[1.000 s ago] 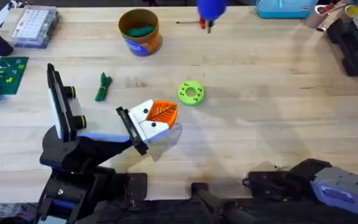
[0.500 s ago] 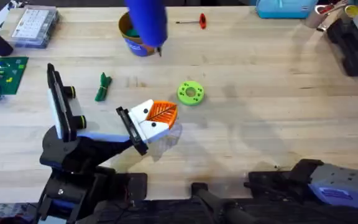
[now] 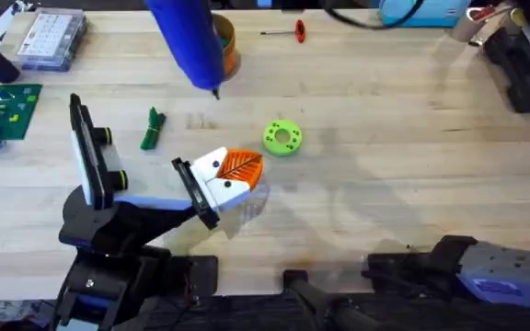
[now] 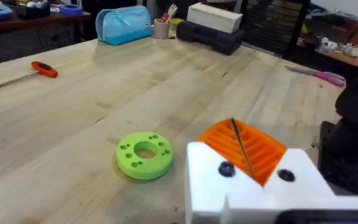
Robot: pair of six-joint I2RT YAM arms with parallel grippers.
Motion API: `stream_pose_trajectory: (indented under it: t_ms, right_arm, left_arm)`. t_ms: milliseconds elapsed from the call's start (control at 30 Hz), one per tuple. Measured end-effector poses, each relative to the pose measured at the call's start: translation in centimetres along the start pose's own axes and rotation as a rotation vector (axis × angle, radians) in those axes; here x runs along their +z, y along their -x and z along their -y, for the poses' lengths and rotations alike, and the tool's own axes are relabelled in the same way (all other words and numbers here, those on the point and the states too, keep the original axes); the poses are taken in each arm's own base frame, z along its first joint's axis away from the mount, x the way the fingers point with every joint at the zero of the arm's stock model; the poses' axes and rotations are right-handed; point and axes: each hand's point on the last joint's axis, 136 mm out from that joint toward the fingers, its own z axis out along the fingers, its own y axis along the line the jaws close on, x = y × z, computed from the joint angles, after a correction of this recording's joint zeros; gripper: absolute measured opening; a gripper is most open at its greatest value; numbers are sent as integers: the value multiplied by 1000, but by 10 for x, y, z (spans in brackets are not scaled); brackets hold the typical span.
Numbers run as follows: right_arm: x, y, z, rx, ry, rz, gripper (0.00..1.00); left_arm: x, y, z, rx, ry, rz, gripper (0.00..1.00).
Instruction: Pick up the gripper from the table and insert it into the empty holder that is missing its gripper. Then pick up a screw, insert it into the mounting hole, and use the screwdriver to tighten it. Finally, clean up the table by picking up the vegetable and placing it into the bucket.
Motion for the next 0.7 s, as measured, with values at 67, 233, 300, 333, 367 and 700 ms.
stream_pose_trajectory:
  t_ms: [67,233,300,333,367,700]
  right_arm:
    - [-1,-6,-2,-2,1,4,27]
    - [1,-19,-6,6,11,-3,27]
    - [4,-21,-7,-6,17,12,27]
    - [5,-22,-9,-11,20,21,27]
    - [7,-23,-10,-14,24,30,27]
    - [13,-51,-15,32,41,69,27]
  left_arm:
    - [0,0,0,0,0,0,15]
    - [0,0,0,0,0,0,15]
    - [0,0,0,0,0,0,15]
    - [0,0,0,0,0,0,15]
    - [0,0,0,0,0,0,15]
    - [0,0,0,0,0,0,15]
